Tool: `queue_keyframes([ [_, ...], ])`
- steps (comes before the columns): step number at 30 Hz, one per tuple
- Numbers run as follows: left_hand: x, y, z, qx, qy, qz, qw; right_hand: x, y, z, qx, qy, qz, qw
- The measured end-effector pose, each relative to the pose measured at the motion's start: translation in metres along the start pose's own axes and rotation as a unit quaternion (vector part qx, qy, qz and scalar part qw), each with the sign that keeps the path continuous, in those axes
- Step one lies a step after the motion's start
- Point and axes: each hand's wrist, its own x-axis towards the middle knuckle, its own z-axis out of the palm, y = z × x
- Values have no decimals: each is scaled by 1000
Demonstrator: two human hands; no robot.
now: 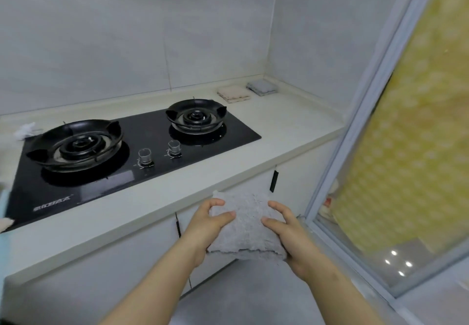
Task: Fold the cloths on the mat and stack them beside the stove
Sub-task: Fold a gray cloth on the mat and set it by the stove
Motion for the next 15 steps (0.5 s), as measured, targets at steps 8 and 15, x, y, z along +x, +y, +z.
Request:
queue_keyframes([
  [8, 137, 55, 78, 11, -40, 21, 999, 117, -62, -68, -8, 45, -55, 997],
  [15, 256, 113, 122, 56, -43, 62, 996, 225, -132, -99, -40, 74, -64, 994],
])
